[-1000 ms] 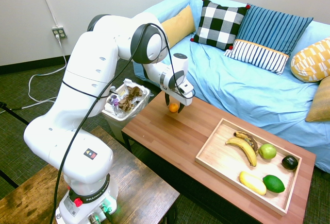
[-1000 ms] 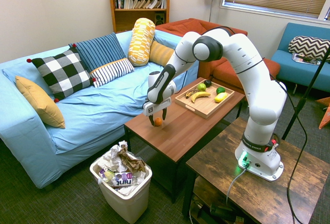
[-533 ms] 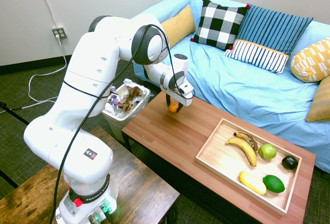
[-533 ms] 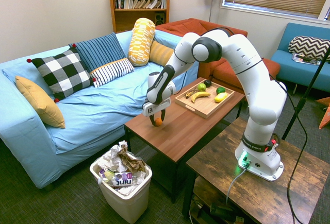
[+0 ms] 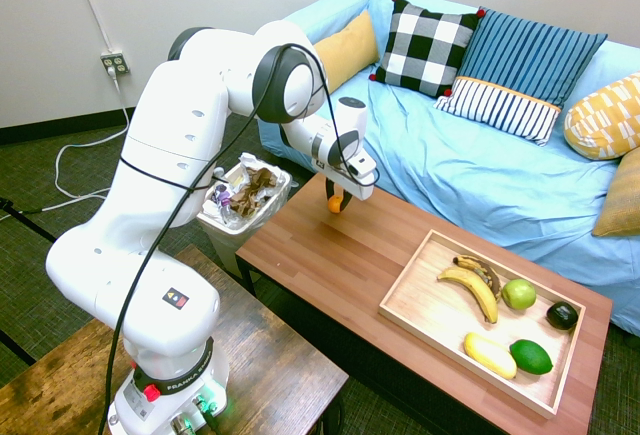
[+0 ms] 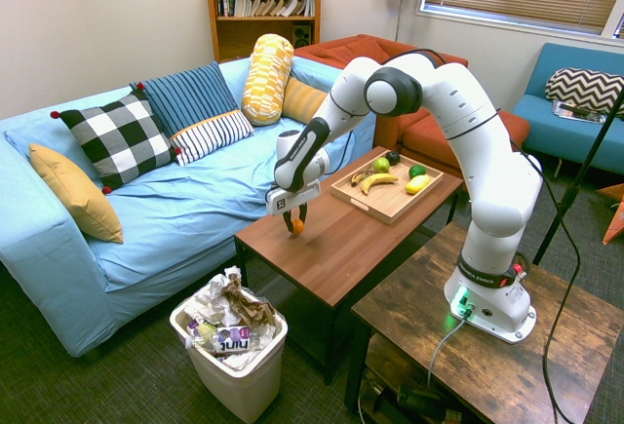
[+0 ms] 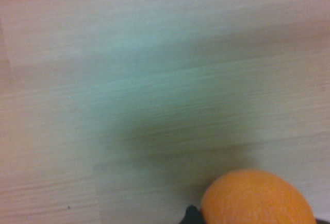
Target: Put the tangerine in the tray
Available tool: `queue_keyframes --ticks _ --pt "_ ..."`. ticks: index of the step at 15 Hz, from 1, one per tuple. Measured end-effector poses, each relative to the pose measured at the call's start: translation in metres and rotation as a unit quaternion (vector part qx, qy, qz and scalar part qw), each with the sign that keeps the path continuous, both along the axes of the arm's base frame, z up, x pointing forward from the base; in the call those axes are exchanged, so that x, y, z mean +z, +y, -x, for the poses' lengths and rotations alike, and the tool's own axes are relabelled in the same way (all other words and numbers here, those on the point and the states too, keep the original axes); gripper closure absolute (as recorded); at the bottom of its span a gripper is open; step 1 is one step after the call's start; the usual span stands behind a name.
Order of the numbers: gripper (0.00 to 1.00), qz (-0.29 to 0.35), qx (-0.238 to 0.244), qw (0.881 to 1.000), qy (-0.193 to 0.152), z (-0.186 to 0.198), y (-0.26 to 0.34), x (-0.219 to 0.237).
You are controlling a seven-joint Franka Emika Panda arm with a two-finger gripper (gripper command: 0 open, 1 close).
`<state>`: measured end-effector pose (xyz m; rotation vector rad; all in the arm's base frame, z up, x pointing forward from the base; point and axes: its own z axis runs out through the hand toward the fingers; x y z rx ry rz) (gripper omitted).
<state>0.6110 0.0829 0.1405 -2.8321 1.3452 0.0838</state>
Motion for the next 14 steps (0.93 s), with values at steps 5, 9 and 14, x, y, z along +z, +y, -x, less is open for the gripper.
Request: queue_keyframes --ticks 5,9,14 --pt "1.00 0.005 -0.071 0.997 -0.031 0.019 -0.119 0.095" --pt "1.00 0.002 -0.145 0.989 -0.028 0.059 -0.235 0.108" --pt "1.00 -0.006 -0.205 0.979 0.001 0.111 -0.331 0.072"
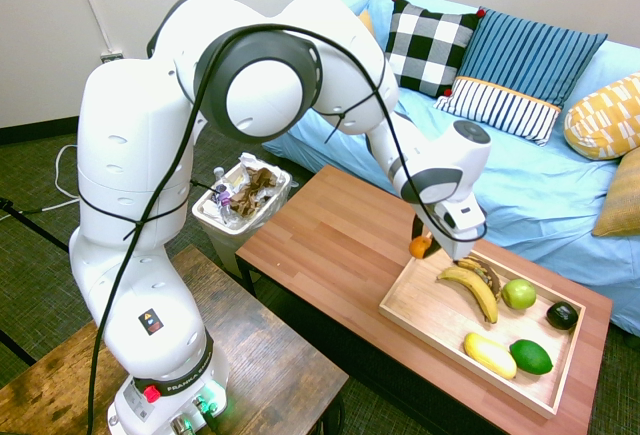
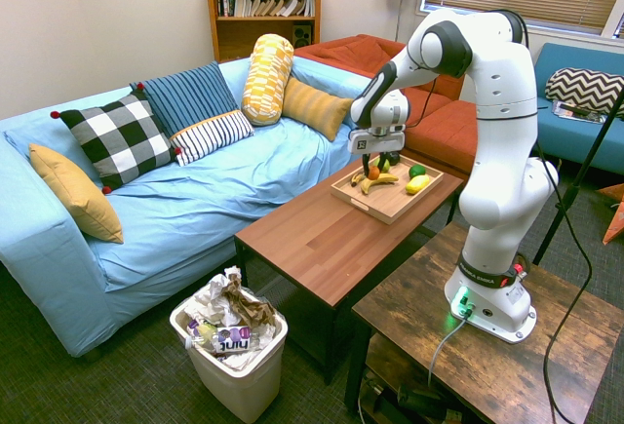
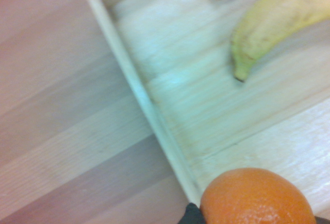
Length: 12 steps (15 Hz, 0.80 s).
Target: Put the tangerine in the tray
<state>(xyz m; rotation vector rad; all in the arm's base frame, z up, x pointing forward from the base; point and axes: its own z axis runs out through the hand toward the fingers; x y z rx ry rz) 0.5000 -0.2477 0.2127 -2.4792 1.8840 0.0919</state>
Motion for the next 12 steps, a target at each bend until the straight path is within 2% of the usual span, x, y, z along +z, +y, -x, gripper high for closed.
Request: queue_keyframes --ticks 6,11,12 --pt "1.00 -0.009 -0.031 0.999 0.026 0.003 -0.035 -0.074" --pt "1.00 -0.017 -0.036 0.999 0.035 0.005 -0.054 -0.107" --pt "0.00 -0.020 -0.036 0.999 0.035 0.004 -0.053 -0.111"
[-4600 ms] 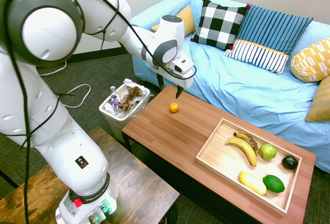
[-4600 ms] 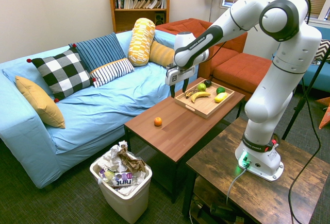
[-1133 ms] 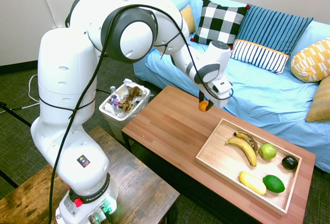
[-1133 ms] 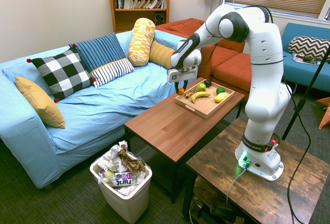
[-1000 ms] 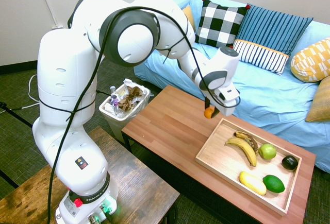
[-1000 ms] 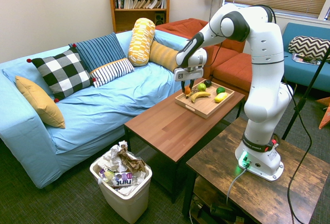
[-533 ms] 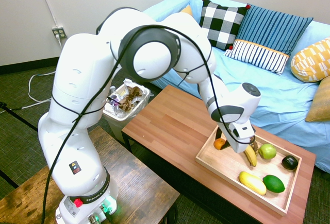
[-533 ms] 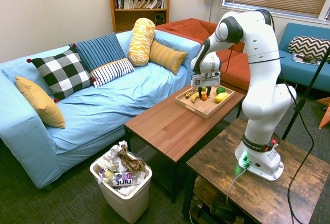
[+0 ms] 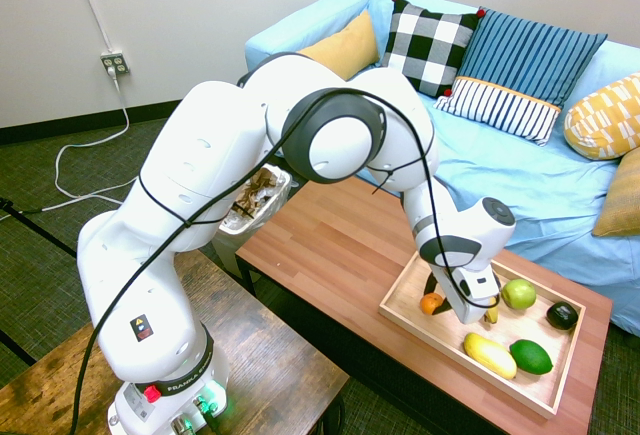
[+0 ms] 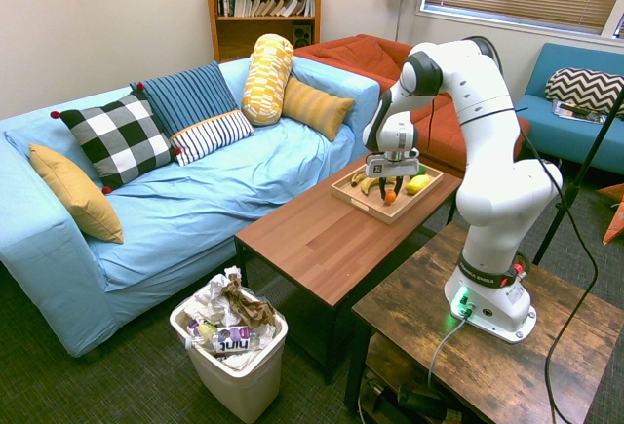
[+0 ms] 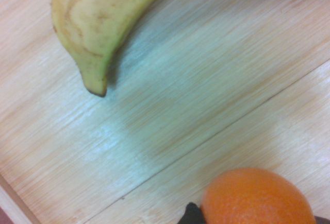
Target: Put the tangerine in the tray
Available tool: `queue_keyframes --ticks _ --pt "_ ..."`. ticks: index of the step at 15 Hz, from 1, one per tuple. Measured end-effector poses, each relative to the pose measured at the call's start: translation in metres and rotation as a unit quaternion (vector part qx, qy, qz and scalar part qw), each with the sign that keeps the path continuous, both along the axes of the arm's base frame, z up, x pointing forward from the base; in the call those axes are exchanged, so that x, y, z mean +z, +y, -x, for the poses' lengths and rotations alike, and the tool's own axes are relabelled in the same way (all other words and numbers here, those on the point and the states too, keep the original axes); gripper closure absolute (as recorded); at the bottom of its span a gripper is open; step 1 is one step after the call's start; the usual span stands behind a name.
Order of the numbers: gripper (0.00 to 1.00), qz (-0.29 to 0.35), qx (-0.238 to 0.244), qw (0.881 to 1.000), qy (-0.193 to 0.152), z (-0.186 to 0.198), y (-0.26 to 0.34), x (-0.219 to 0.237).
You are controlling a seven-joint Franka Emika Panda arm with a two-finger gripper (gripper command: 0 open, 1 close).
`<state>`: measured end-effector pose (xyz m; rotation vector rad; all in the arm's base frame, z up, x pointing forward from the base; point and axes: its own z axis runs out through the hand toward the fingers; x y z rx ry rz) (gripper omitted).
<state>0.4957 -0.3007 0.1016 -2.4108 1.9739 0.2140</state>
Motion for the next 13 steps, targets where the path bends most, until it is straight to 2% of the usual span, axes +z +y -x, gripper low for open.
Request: queue_keyframes --ticks 9,13 --pt "0.00 -0.010 0.017 1.000 -0.009 -0.004 0.005 -0.003" --pt "0.00 -0.004 0.014 1.000 -0.020 -0.003 0.002 0.019"
